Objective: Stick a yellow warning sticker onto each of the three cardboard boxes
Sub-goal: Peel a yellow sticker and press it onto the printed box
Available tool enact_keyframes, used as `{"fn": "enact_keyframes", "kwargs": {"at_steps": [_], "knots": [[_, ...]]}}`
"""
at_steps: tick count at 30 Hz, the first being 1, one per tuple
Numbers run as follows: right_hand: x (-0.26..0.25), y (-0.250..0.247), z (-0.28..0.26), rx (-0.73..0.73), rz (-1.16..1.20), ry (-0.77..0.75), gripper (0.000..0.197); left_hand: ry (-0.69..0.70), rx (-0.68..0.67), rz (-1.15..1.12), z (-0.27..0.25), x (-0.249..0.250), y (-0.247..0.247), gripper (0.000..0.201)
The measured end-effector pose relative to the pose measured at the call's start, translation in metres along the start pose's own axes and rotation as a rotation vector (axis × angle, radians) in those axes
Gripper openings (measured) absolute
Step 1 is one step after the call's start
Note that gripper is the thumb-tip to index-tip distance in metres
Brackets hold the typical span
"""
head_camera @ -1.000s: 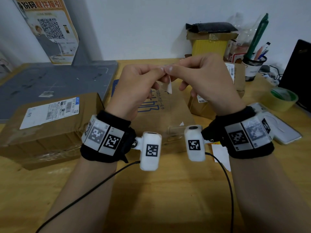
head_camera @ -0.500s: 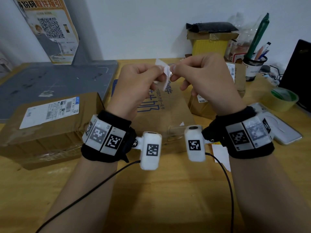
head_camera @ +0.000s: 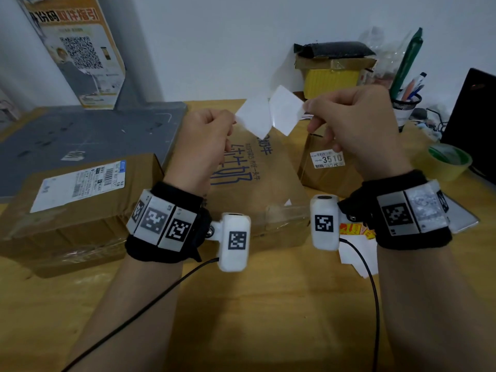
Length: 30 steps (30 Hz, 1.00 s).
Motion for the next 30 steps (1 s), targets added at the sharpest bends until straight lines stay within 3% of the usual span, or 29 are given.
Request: {"fn": "enact_keyframes", "kwargs": {"at_steps": [4, 7, 9, 13, 15, 17, 21, 24, 28, 30], "knots": [[-0.003, -0.006, 0.002, 0.109, 0.051, 0.056, 0.012, -0.034, 0.029, -0.02, 0.004, -0.003, -0.004, 0.021], [-0.01, -0.012, 0.001, 0.156, 0.067, 0.047, 0.012, -0.045, -0.022, -0.027, -0.005, -0.001, 0.003, 0.019], [-0.017, -0.016, -0.002, 0.162, 0.057, 0.004, 0.012, -0.08, -0.13, -0.042, -0.018, 0.001, 0.016, 0.017], [-0.023, -0.023, -0.004, 0.122, 0.009, -0.053, 0.01, -0.138, -0.476, 0.045, -0.045, -0.003, 0.04, 0.026], [-0.02, -0.024, -0.006, 0.07, -0.014, -0.037, 0.008, -0.165, -0.571, 0.08, -0.051, -0.006, 0.043, 0.026], [-0.018, -0.022, -0.008, 0.014, -0.038, -0.023, 0.006, -0.156, -0.52, 0.073, -0.046, -0.004, 0.039, 0.027], [-0.015, -0.017, -0.012, -0.079, -0.064, 0.019, 0.01, -0.18, -0.293, -0.023, -0.019, -0.002, 0.019, 0.033], [-0.013, -0.011, -0.014, -0.158, -0.094, 0.042, 0.009, -0.184, -0.279, -0.011, -0.011, -0.005, 0.01, 0.037], [-0.013, -0.006, -0.018, -0.227, -0.11, 0.044, 0.012, -0.185, -0.324, -0.014, -0.011, -0.007, 0.011, 0.025], [-0.012, -0.004, -0.019, -0.242, -0.123, 0.045, 0.013, -0.147, -0.284, 0.036, -0.009, -0.008, 0.01, 0.018]]}}
Point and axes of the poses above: each hand's wrist, its own z-axis towards the middle knuckle, its own y-axis out of the palm, x = y × z, the point moved 4 cm from there along z, towards the middle knuckle, and after that the axes turned 15 degrees about x, right-handed, at the moved point
